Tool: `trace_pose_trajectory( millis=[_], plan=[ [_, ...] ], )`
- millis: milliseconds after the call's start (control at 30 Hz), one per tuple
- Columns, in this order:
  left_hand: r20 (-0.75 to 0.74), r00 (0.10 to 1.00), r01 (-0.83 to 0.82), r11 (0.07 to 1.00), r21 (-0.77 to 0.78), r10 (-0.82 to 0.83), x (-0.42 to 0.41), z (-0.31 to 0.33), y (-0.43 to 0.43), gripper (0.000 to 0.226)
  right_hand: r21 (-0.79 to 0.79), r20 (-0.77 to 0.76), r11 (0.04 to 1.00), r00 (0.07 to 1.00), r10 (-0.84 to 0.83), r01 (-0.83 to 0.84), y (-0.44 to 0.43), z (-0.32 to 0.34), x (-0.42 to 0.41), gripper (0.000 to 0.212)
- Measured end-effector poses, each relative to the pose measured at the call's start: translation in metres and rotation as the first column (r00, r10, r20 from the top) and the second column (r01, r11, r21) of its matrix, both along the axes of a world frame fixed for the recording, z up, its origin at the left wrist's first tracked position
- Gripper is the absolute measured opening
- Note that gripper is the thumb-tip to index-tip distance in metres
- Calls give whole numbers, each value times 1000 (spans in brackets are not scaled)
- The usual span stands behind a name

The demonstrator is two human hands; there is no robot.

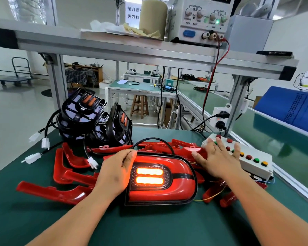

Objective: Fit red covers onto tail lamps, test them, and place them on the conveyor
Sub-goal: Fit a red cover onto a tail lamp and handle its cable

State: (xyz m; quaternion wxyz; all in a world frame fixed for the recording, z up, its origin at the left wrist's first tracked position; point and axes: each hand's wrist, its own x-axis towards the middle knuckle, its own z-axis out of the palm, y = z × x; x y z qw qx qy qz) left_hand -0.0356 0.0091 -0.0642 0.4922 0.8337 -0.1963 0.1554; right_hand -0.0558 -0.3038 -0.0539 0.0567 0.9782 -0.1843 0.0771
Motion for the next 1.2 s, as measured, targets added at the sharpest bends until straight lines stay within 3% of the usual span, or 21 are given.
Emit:
trace_pose_trajectory(
  millis=[633, 867, 1067, 1200],
  plan=[
    [-3, 1000, 5, 1000, -19, -5, 0, 1, 0, 21, 4, -5, 1000, 1000, -9, 9, 0, -1, -1, 92],
    [10, 1000, -3, 1000, -18, 4, 1, -1, -1, 28, 87, 32, 996, 999, 13, -16, 4, 13, -4, 76],
    [17, 1000, -17, 1000, -26, 18, 1, -1, -2, 32, 88, 247, 991, 966, 75, -100, 29, 16, -18, 34],
    [8, 999, -31, 999, -19, 31, 1, 0, -2, 36, 205, 167, 960, 973, 158, -191, 42, 6, -26, 23]
  ],
)
